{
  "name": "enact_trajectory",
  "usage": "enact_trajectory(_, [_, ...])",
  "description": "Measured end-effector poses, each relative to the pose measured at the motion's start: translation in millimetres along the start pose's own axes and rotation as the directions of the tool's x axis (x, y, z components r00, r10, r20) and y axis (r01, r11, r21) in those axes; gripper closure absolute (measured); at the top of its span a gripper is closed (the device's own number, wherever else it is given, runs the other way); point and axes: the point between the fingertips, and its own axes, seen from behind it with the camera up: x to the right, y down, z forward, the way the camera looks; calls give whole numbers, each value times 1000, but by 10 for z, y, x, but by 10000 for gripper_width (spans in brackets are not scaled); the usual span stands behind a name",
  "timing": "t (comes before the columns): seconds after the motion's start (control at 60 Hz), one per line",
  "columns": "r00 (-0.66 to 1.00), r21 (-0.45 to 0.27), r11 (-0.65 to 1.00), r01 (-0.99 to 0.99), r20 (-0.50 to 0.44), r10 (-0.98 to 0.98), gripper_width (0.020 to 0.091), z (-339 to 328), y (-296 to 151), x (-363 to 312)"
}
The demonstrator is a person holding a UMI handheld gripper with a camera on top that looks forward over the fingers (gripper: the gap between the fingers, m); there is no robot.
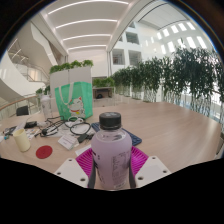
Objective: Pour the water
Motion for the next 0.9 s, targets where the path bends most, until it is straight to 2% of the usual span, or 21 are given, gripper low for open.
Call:
enact_trajectory(0.1, [998,-72,995,-66,3,66,678,3,-74,-75])
enact_trajectory(0.167, [998,-65,997,-42,-48,39,679,-59,-338,-107])
enact_trajectory(0.25, [999,-24,1000,8,-52,-9,680,-96,-933,-291])
enact_trajectory(0.383, [954,64,954,291,-97,-285,680,-142,-1764,-1132])
enact_trajectory(0.45, [859,62,861,504,-135,-494,680,-178,-2053,-1530])
enact_trajectory(0.5, [757,53,760,648,-157,-634,683,-66,-2091,-1926])
enact_trajectory(0.55, [609,7,617,787,-168,-775,685,-72,-2041,-2283])
enact_trajectory(0.567, [552,-7,561,828,-168,-817,669,-29,-1998,-2418])
enact_trajectory(0.667, [131,-73,145,987,-172,-976,681,214,-1694,-3006])
enact_trajectory(0.75, [-176,-112,-163,980,-122,-977,682,410,-1309,-3335])
enact_trajectory(0.8, [-360,-108,-353,929,-51,-932,682,466,-1245,-3385])
enact_trajectory(0.883, [-604,-95,-600,794,-11,-797,681,448,-1076,-3508])
enact_trajectory(0.9, [-631,-122,-624,772,-30,-775,680,474,-986,-3535])
